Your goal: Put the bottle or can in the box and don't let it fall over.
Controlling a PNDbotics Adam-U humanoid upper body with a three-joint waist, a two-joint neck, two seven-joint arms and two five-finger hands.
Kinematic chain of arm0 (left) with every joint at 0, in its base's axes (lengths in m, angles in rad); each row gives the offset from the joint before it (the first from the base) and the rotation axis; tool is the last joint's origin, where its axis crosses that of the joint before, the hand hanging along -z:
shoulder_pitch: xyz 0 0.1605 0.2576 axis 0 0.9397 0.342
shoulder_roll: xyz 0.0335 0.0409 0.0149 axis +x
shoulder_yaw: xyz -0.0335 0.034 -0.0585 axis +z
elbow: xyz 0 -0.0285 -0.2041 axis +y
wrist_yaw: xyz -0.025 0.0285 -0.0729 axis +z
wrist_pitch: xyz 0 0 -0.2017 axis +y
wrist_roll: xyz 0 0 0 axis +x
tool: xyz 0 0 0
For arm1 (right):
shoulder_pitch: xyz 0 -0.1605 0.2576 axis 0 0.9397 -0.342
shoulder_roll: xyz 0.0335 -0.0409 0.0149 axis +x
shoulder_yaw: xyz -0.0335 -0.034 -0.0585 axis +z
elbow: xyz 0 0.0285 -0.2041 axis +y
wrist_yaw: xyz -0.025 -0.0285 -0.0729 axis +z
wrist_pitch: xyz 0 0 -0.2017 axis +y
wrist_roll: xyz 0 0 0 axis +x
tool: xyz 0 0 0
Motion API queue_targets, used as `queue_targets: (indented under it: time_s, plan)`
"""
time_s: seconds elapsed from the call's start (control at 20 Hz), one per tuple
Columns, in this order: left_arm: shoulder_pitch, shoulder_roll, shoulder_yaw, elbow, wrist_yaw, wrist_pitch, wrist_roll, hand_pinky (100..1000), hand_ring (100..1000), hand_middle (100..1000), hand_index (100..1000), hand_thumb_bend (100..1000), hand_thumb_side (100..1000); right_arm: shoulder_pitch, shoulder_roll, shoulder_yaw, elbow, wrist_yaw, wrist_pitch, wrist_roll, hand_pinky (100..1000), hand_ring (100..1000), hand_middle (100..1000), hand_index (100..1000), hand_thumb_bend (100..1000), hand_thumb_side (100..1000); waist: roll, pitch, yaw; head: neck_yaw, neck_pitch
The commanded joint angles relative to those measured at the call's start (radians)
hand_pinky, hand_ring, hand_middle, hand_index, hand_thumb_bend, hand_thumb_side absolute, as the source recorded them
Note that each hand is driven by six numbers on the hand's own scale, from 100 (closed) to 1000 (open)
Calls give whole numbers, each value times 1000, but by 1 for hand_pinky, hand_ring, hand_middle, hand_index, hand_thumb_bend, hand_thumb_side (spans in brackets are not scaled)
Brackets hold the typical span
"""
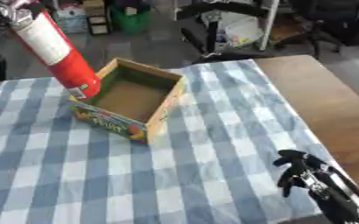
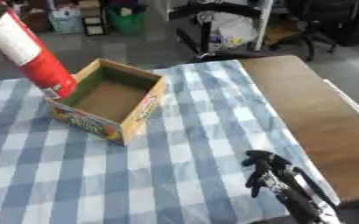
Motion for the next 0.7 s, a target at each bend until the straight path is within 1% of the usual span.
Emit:
queue_targets:
  time_s: [0.05,0.2,0.35,0.5,0.65,0.7]
  plan:
    - [-28,-10,15,-18,-34,-198,-142,100,355,453,627,100,100,-18,-12,3,-14,-16,0,5,373,495,664,811,100,606,0,-4,-8,4,-14]
    - [-20,-36,11,-19,-72,-198,-90,100,356,453,627,100,100,-27,-10,7,-12,-23,1,8,374,495,664,811,100,607,-1,0,-21,3,-19]
    - [-10,-63,4,-5,-116,-199,-42,100,355,452,625,100,100,-39,-7,12,-10,-30,2,13,374,495,664,811,100,607,-2,7,-37,3,-31]
    - [5,-92,-4,16,-164,-202,7,100,353,451,625,100,100,-56,-3,21,-12,-41,3,21,375,495,664,811,100,608,-5,18,-58,-4,-56]
    - [18,-115,-21,35,-216,-213,60,100,361,459,633,100,100,-68,0,26,-11,-48,6,28,375,495,664,810,100,608,-5,26,-70,-11,-71]
    - [22,-119,-31,41,-235,-219,79,100,389,481,657,100,100,-70,0,27,-11,-50,6,29,375,495,664,810,100,608,-4,28,-73,-12,-73]
